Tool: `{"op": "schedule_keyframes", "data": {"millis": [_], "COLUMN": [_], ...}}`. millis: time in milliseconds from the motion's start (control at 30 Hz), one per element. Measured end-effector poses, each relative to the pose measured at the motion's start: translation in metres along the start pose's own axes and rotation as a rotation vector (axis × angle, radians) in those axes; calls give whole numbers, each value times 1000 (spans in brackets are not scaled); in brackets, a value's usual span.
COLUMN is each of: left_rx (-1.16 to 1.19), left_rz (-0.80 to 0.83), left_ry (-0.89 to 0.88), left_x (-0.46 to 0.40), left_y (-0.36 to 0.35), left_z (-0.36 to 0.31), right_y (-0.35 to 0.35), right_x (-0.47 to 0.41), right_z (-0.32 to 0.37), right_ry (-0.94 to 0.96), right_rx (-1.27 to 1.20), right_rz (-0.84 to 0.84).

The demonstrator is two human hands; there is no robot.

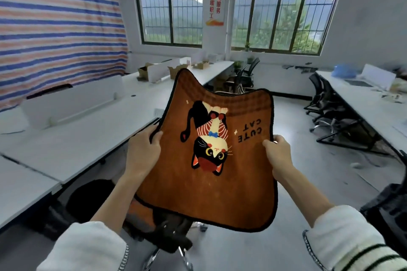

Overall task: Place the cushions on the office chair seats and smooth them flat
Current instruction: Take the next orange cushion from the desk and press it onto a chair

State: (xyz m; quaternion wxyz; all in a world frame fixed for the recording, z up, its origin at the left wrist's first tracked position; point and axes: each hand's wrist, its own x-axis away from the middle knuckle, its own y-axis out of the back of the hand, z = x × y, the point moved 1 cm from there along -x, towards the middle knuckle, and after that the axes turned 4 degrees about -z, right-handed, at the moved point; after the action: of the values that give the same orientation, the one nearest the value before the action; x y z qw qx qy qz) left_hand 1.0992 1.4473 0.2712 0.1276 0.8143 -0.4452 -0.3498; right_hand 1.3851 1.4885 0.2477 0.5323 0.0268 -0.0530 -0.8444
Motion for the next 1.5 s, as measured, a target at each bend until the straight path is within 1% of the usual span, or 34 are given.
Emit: {"op": "schedule_keyframes", "data": {"millis": [100,267,367,500,600,733,900,1133,1267,1300,1433,1500], "left_rx": [-7,-3,-34,-66,-85,-121,-115,-166,-159,-171,-168,-182], "left_rz": [-30,-41,-63,-114,-135,-162,-185,-161,-119,-98,-20,29], "left_ry": [-21,30,51,78,107,102,156,161,214,242,317,385], "left_x": [-46,-129,-177,-234,-296,-375,-477,-600,-667,-690,-735,-754], "left_y": [-75,-185,-235,-289,-341,-394,-453,-532,-590,-614,-667,-693], "left_z": [-28,-62,-75,-72,-56,-34,-9,34,74,91,133,162], "right_y": [1,-11,-26,-55,-95,-159,-236,-337,-394,-414,-459,-485], "right_x": [-93,-238,-316,-403,-481,-570,-675,-801,-875,-901,-952,-975], "right_z": [-2,1,10,13,7,7,17,16,-6,-20,-56,-79], "right_ry": [-18,-67,-68,-53,-90,-122,-170,-258,-326,-363,-422,-467], "right_rx": [-45,-81,-79,-134,-115,0,9,-4,5,18,77,123], "right_rz": [8,126,176,254,303,372,435,485,486,494,475,473]}}
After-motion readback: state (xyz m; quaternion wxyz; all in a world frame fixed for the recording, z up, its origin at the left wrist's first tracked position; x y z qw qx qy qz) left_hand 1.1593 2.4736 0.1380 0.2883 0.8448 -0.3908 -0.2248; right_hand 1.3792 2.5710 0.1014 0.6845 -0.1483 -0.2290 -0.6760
